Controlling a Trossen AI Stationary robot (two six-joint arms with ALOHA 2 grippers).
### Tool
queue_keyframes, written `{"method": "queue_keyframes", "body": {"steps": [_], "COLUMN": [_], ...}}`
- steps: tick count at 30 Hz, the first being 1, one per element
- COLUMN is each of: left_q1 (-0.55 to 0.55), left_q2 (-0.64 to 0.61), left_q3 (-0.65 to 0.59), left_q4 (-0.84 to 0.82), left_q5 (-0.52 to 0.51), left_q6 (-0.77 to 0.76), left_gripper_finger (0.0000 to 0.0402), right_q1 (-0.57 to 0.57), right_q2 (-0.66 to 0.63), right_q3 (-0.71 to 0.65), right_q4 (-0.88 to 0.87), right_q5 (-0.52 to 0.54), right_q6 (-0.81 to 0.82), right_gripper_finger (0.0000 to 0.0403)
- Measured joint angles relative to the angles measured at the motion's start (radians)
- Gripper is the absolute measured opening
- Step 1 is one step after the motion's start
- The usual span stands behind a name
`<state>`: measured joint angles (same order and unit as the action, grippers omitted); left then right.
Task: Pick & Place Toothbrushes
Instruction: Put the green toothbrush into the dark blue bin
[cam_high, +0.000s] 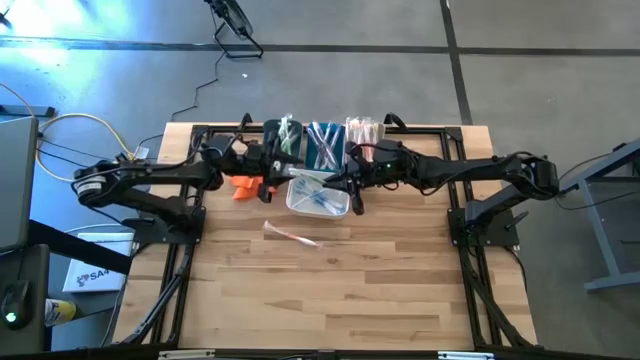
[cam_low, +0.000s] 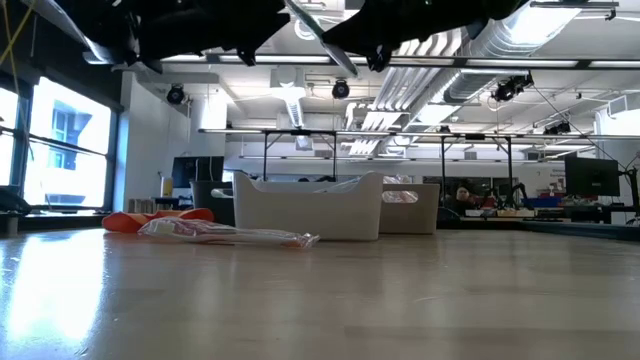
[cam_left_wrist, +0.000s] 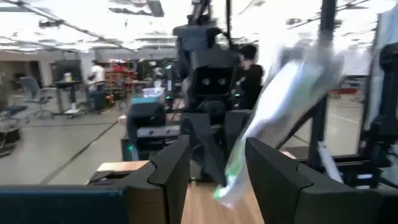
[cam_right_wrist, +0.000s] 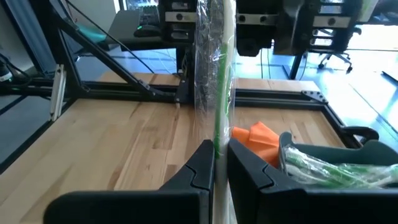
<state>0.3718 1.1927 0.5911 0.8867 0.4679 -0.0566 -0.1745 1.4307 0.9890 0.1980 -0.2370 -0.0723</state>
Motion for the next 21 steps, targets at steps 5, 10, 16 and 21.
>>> {"method": "queue_keyframes", "body": {"steps": [5, 10, 16, 21], "left_q1": [0.001, -0.001, -0.002, -0.002], "left_q2": [0.026, 0.034, 0.034, 0.034], "left_q3": [0.025, 0.031, 0.031, 0.031], "left_q4": [0.002, 0.000, -0.016, -0.016], "left_q5": [0.059, 0.074, 0.078, 0.098], "left_q6": [0.000, -0.001, -0.004, -0.003], "left_gripper_finger": [0.0151, 0.0151, 0.0151, 0.0149], "right_q1": [0.000, 0.000, -0.002, -0.003], "right_q2": [0.000, 0.000, 0.000, 0.000], "right_q3": [0.000, 0.000, 0.000, 0.000], "right_q4": [-0.015, -0.015, -0.009, -0.021], "right_q5": [0.017, 0.024, 0.039, 0.072], "right_q6": [0.000, -0.003, -0.003, 0.000], "right_gripper_finger": [0.0019, 0.0019, 0.0019, 0.0019]}}
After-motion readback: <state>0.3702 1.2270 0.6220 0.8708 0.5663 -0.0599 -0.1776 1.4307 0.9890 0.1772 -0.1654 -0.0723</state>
